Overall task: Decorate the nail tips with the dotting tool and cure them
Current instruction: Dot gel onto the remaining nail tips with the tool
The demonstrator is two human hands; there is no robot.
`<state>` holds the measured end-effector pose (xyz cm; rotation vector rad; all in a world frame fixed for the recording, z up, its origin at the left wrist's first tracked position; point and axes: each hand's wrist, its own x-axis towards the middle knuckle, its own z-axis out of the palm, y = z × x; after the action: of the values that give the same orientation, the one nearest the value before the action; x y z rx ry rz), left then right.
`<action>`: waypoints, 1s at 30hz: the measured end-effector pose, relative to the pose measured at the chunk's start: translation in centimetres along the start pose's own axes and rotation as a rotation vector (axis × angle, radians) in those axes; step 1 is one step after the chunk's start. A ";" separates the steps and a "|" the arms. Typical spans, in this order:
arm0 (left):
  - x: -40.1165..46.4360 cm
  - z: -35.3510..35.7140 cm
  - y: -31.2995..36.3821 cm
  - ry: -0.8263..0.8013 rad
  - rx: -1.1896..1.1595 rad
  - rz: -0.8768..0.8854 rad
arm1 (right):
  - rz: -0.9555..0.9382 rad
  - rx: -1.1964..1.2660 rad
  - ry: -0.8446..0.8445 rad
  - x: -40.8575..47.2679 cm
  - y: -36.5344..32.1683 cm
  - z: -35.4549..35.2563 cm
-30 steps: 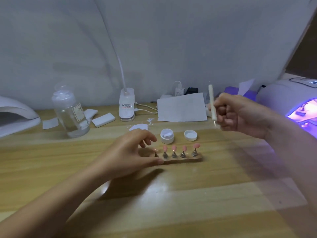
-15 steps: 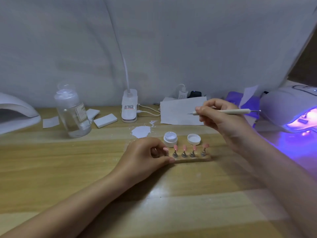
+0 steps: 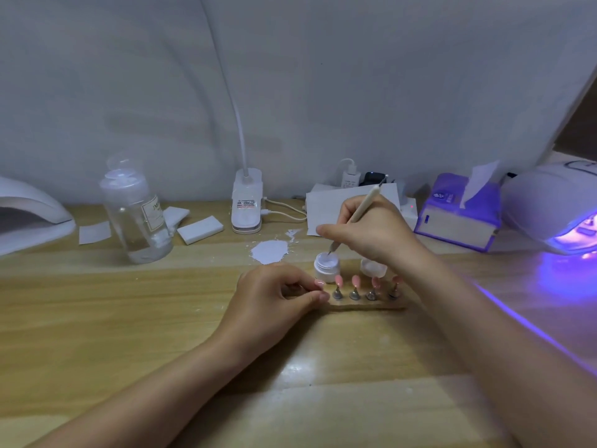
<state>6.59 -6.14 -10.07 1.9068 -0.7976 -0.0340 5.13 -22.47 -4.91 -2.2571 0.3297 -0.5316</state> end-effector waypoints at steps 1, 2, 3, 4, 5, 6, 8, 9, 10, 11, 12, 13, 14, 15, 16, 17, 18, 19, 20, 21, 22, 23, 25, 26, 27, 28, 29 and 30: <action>0.0 0.0 0.0 -0.001 -0.005 0.004 | 0.001 -0.013 0.003 0.0 0.1 0.2; 0.0 0.0 0.0 -0.002 -0.009 0.006 | 0.000 -0.022 0.000 0.1 0.2 0.3; 0.0 0.0 0.0 -0.003 -0.010 0.009 | -0.001 -0.031 -0.004 0.1 0.3 0.4; 0.0 0.0 0.0 -0.004 -0.011 0.011 | -0.003 -0.044 -0.006 0.0 0.4 0.5; 0.0 0.0 0.0 -0.005 -0.015 0.013 | -0.003 -0.055 -0.008 0.0 0.6 0.6; 0.0 0.0 0.0 -0.006 -0.021 0.015 | -0.002 -0.065 -0.007 0.0 0.7 0.7; -0.1 0.0 0.0 -0.004 -0.025 0.023 | 0.000 -0.086 -0.005 0.0 0.9 1.0; -0.1 0.0 0.0 -0.004 -0.022 0.026 | 0.003 -0.092 -0.007 0.1 0.9 1.0; -0.1 0.0 0.0 -0.003 -0.018 0.027 | 0.005 -0.092 -0.010 0.1 1.0 1.0; -0.1 0.0 0.0 -0.002 -0.014 0.025 | 0.006 -0.091 -0.010 0.1 1.0 1.0; -0.1 0.0 0.0 -0.002 -0.011 0.023 | 0.004 -0.091 -0.008 0.1 1.0 1.0; -0.1 0.0 0.0 -0.002 -0.008 0.021 | 0.000 -0.091 -0.004 0.1 1.1 1.0; -0.1 0.1 0.0 -0.002 -0.007 0.019 | -0.003 -0.091 -0.003 0.1 1.1 1.0; -0.1 0.1 0.0 -0.001 -0.009 0.017 | -0.005 -0.092 -0.006 0.1 1.0 1.0; -0.1 0.1 0.0 0.002 -0.012 0.017 | -0.006 -0.091 -0.011 0.0 1.0 1.0; -0.1 0.2 0.0 0.005 -0.011 0.020 | -0.006 -0.087 -0.014 0.0 1.0 1.1; -0.1 0.2 0.0 0.006 -0.009 0.025 | -0.005 -0.081 -0.014 0.0 1.0 1.1; -0.1 0.2 0.0 0.006 -0.007 0.030 | -0.005 -0.077 -0.014 0.1 1.1 1.0; -0.1 0.1 0.0 0.006 -0.007 0.035 | -0.003 -0.076 -0.021 0.1 1.1 1.0; -0.2 0.1 0.0 0.005 -0.008 0.040 | 0.000 -0.077 -0.033 0.1 1.1 1.0; -0.2 0.2 0.0 0.004 -0.011 0.044 | 0.003 -0.077 -0.046 0.0 1.0 1.1; -0.2 0.2 0.0 0.004 -0.015 0.049 | 0.003 -0.077 -0.054 0.0 1.0 1.1; -0.2 0.2 0.1 0.003 -0.014 0.063 | -0.003 -0.081 -0.056 0.1 1.1 1.1; -0.3 0.2 0.1 0.002 -0.012 0.074 | -0.002 -0.082 -0.060 0.1 1.0 1.1; -0.3 0.2 0.1 0.002 -0.011 0.085 | 0.002 -0.081 -0.066 0.0 1.0 1.1; -0.3 0.1 0.2 0.002 -0.008 0.097 | 0.003 -0.077 -0.071 0.0 1.0 1.1; -0.4 0.1 0.2 0.006 0.001 0.112 | 0.002 -0.075 -0.071 -0.1 1.1 1.1; -0.4 0.1 0.2 0.011 0.014 0.129 | 0.000 -0.072 -0.069 -0.1 1.1 1.1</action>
<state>6.15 -6.04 -10.05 1.8634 -0.9142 0.0616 5.51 -22.46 -6.40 -2.3391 0.3188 -0.4466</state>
